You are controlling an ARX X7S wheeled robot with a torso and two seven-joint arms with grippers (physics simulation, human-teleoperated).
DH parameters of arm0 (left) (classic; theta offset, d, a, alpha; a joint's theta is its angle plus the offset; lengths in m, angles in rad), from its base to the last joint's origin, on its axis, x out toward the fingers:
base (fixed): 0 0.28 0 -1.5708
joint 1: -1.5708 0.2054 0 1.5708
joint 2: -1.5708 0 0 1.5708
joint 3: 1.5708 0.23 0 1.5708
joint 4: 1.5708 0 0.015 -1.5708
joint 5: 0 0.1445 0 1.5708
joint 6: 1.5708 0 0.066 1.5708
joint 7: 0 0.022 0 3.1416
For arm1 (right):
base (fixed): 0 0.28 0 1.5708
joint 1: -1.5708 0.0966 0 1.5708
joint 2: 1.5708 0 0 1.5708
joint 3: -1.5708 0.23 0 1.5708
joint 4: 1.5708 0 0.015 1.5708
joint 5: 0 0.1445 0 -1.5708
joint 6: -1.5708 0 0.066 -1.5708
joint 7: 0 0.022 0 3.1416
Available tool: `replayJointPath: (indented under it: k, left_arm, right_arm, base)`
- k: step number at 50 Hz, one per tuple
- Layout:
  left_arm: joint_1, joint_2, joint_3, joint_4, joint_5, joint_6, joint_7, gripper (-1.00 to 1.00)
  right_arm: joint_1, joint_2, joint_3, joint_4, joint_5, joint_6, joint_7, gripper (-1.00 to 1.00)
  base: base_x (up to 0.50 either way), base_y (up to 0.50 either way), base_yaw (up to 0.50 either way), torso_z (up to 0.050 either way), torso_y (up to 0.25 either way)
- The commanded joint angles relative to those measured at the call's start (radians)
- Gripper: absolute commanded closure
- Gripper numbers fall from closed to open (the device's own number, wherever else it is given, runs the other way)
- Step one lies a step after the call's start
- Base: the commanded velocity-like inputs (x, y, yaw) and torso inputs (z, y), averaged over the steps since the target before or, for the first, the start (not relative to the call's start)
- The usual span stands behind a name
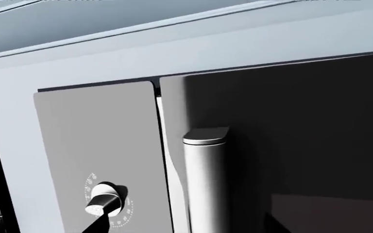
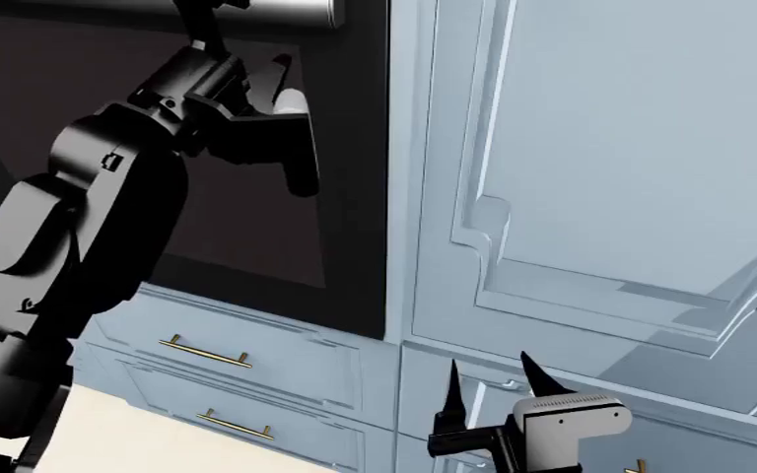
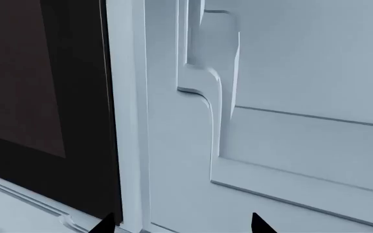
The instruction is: Open the oven door
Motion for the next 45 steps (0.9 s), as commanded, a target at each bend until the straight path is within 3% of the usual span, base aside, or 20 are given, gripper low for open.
replayJointPath:
  k: [1,45]
  left_arm:
    - [-0.024,0.014,0.011,-0.043,0.01,0.004,-0.017,-1.0]
    - [-0.117,0.085,0.041,-0.236,0.032,0.003,-0.09,-1.0]
  right_arm:
    - [0.003,0.004,-0.006,0.007,0.005,-0.006,0.003,-1.0]
    - [0.006,0.02,-0.028,0.003,0.02,-0.01,0.02,-1.0]
  base:
    - [0.0,0.0,0.0,0.0,0.0]
    - [0.0,0.0,0.0,0.0,0.0]
